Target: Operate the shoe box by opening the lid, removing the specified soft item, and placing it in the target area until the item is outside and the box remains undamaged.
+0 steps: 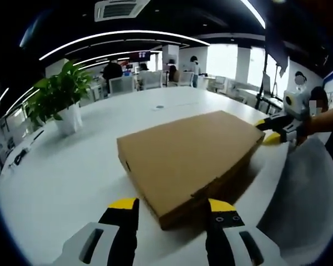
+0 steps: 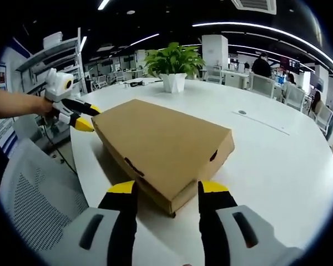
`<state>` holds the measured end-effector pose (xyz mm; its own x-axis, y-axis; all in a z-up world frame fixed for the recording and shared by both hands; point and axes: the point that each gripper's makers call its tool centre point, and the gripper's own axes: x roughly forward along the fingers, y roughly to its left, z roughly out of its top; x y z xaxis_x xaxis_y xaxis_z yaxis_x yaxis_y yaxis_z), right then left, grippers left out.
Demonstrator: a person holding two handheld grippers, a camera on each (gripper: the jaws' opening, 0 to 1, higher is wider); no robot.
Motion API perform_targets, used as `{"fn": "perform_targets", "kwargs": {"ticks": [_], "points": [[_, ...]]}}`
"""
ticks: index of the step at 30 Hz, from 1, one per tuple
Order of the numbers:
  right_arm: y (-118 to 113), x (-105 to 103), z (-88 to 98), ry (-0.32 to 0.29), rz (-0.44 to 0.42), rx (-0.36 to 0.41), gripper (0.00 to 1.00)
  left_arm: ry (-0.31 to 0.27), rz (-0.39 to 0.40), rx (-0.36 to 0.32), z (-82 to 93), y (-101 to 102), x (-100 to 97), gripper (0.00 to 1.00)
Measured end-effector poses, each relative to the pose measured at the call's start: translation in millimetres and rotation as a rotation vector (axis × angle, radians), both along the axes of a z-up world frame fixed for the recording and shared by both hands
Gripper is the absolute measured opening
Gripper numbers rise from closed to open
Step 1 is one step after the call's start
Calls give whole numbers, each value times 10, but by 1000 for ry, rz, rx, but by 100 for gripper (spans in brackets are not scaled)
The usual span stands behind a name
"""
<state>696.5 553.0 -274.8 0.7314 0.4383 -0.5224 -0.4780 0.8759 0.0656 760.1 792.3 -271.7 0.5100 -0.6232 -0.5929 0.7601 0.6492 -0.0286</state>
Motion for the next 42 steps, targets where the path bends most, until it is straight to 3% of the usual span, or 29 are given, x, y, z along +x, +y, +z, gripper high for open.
{"fn": "perform_targets", "kwargs": {"ticks": [14,27,42], "points": [[10,-139,0,13,7,-1,28,-6,-1,-9,54,-88,-134,45],[42,-164,63,12,16,5,31,9,-27,11,72,-68,-134,48],[54,-168,308,-10,35,2,32,6,-37,-14,314,-60,-130,48]]}}
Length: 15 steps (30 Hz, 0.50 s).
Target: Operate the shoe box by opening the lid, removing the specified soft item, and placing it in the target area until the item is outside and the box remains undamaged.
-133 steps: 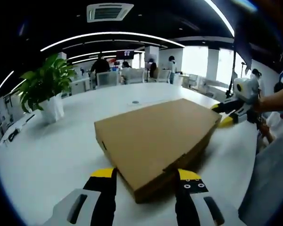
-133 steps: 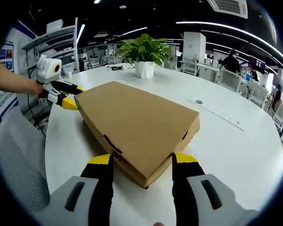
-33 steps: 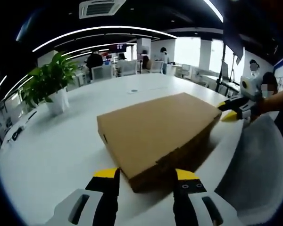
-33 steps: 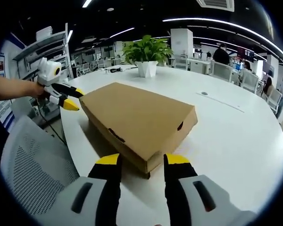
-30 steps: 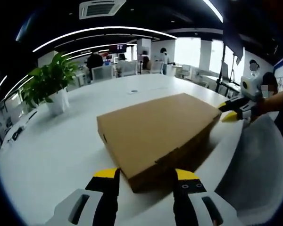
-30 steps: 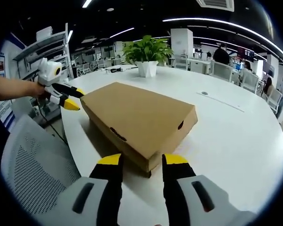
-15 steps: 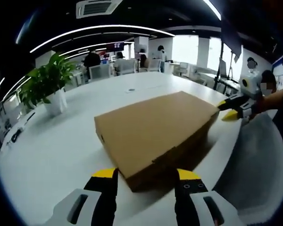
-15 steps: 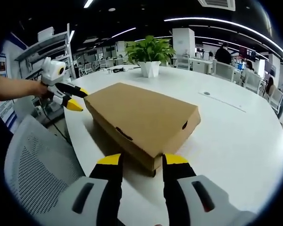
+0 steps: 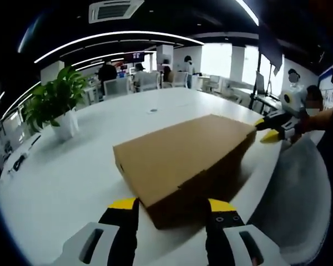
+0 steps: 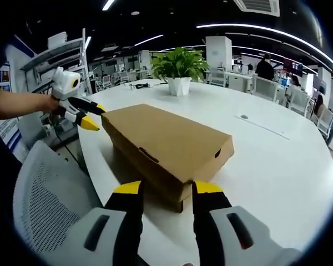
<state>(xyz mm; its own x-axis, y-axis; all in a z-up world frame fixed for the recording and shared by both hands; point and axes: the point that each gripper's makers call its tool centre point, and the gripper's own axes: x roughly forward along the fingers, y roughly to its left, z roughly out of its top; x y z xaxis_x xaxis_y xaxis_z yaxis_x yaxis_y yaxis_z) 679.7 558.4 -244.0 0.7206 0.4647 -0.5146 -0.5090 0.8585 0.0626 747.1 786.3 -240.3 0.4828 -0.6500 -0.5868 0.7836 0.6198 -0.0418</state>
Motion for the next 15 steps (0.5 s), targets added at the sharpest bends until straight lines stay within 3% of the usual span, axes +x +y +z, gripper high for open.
{"fn": "perform_targets", "kwargs": {"ticks": [9,15], "points": [[-10,31,200,-30,4,-6,32,-10,-8,-17,82,148,143,49],[-23,66,315,-50,7,-8,33,-29,0,-37,213,82,129,49]]}}
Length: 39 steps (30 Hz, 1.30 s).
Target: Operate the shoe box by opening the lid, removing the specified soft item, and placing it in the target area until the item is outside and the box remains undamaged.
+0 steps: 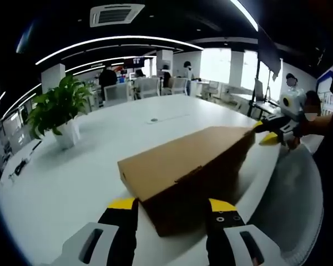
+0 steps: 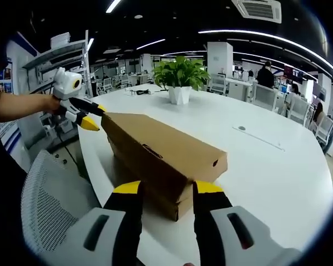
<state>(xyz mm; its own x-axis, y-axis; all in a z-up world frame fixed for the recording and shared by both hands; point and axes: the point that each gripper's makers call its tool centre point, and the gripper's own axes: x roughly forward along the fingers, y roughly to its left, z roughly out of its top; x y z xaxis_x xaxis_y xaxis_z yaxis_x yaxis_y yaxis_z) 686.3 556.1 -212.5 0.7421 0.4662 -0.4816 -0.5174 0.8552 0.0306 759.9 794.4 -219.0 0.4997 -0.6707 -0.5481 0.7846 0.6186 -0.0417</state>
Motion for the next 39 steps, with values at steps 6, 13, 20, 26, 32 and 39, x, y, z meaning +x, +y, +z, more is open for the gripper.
{"fn": "perform_targets", "kwargs": {"ticks": [6,13,20,26,32,39], "points": [[-9,35,87,-18,5,-10,33,-24,9,-16,101,-48,3,49],[-26,103,212,-46,6,-18,33,-62,20,-33,272,-131,26,50],[-43,197,357,-84,3,-27,34,-102,38,-48,428,-209,116,56],[-65,290,473,-112,5,-40,34,-129,46,-64,541,-283,172,60],[-107,403,573,-132,1,-47,33,-152,61,-65,634,-382,237,66],[-147,468,623,-140,1,-47,31,-165,68,-49,680,-426,271,70]]}}
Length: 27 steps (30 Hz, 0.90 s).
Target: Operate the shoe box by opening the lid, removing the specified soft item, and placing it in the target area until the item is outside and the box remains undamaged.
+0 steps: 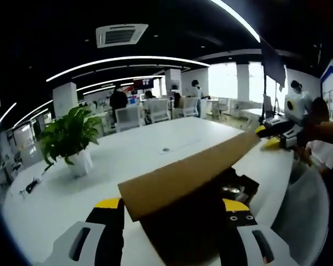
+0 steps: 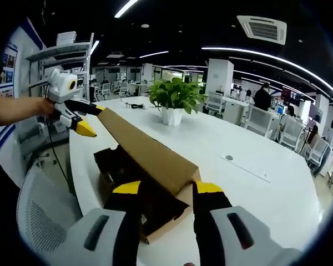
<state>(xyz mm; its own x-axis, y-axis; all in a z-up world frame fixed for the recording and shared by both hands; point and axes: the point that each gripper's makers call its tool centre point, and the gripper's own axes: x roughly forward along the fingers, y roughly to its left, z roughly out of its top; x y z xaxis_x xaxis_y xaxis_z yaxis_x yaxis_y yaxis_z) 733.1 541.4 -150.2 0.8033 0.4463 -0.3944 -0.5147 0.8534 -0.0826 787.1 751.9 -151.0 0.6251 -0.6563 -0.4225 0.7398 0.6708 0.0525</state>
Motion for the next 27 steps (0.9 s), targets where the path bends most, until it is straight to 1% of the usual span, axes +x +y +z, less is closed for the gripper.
{"fn": "perform_targets", "kwargs": {"ticks": [3,5,7,9,11,15,18,19,22,24,27], "points": [[-10,29,20,-5,0,1,31,3,-8,19,23,2,15,69],[-21,56,38,-8,-1,3,31,4,-21,45,30,6,57,69],[-32,93,64,-12,-4,11,30,7,-23,49,6,35,151,68],[-44,136,97,-21,-6,11,30,10,-29,58,25,41,175,67],[-63,197,116,-28,-10,13,30,7,-36,69,78,7,158,67],[-80,294,159,-39,-17,16,30,3,-28,67,95,27,291,66],[-96,357,180,-44,-18,11,29,-5,-21,66,111,10,295,64],[-110,387,189,-46,-19,9,29,-12,-17,68,110,27,352,62],[-140,451,204,-47,-21,8,27,-23,-10,63,129,42,422,57],[-152,505,218,-47,-22,9,27,-30,-3,55,136,58,507,54],[-183,584,224,-47,-23,1,26,-46,16,51,151,102,652,47]]}}
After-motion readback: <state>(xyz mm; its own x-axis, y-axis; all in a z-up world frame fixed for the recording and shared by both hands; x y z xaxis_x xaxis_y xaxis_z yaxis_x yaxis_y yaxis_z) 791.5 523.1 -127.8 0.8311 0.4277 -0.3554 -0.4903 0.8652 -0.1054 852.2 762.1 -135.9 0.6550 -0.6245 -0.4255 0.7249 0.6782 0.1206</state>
